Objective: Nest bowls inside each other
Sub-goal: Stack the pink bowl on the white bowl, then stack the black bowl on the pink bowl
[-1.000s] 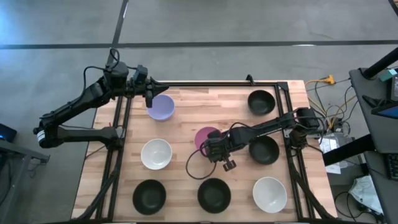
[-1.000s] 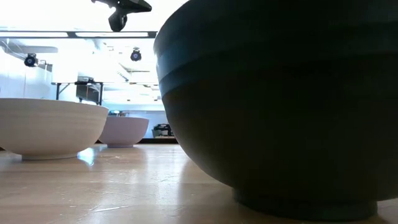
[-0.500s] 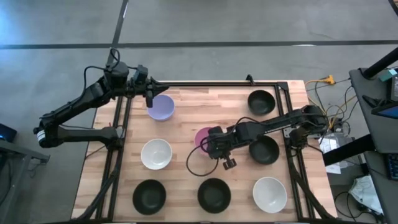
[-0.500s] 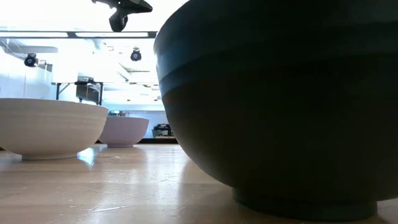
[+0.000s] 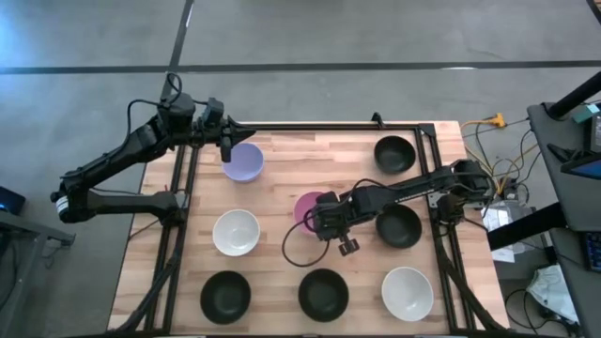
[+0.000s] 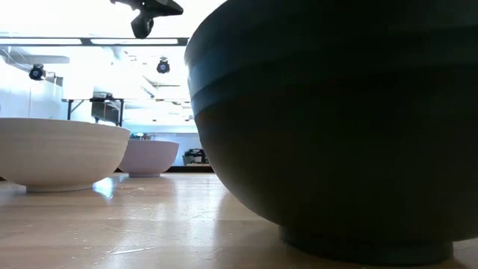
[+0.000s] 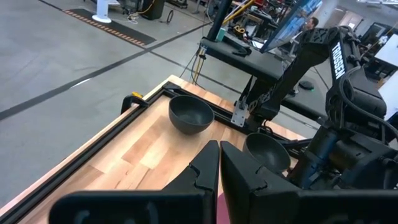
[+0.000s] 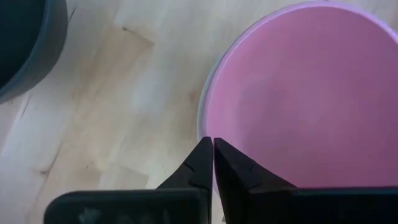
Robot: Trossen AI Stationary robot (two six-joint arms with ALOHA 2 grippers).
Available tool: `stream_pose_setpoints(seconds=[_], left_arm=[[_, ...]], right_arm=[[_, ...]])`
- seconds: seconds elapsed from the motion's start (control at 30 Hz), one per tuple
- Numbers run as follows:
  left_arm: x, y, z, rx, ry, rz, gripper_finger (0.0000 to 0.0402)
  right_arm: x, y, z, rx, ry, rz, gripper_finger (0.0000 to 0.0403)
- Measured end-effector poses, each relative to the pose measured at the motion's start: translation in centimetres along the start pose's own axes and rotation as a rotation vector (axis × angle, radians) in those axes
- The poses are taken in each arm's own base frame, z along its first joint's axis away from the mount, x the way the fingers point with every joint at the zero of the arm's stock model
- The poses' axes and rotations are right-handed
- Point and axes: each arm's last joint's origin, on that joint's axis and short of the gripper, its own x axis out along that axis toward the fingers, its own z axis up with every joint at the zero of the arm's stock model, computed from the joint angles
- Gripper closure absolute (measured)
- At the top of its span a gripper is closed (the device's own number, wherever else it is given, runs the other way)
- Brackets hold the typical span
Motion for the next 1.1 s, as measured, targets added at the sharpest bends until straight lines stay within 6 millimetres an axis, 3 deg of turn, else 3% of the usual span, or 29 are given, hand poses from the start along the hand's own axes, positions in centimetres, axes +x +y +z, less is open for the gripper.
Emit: stream_pose_setpoints(seconds=[0.23, 0.37, 0.5, 0.67, 0.77, 0.87, 0.97, 1.1], left_arm=[[0.0, 0.0, 0.0, 0.001, 0.0, 0.0, 0.0402], [0.0, 0.0, 0.0, 0.001, 0.0, 0.0, 0.0402], [0.0, 0.0, 0.0, 0.001, 0.0, 0.0, 0.0402], [0.3, 0.2, -0.4, -0.003, 0.014, 0.003, 0.0402], [0.7, 0.4, -0.8, -0.012, 0.035, 0.008, 0.0402], [1.1, 0.7, -1.2, -0.02, 0.049, 0.013, 0.0402], [1.5, 0.9, -1.5, -0.038, 0.06, 0.019, 0.0402], [2.0, 1.0, -1.4, -0.126, 0.047, 0.02, 0.0402]], right_arm=[[-0.5, -0.5, -0.3, 0.007, 0.016, -0.006, 0.0394], [-3.0, -1.8, -1.0, 0.035, 0.07, -0.074, 0.0394], [-6.3, -4.3, -3.0, 0.16, 0.087, -0.217, 0.0394], [-9.5, -7.3, -8.7, 0.494, 0.048, -0.304, 0.0394], [-10.1, -7.9, -13.6, 0.744, 0.033, -0.353, 0.0394], [-10.3, -7.8, -17.8, 1.008, -0.102, -0.398, 0.0393], [-10.3, -7.5, -20.7, 1.21, -0.245, -0.35, 0.0377], [-9.9, -7.4, -23.0, 1.291, -0.226, -0.332, 0.0327]])
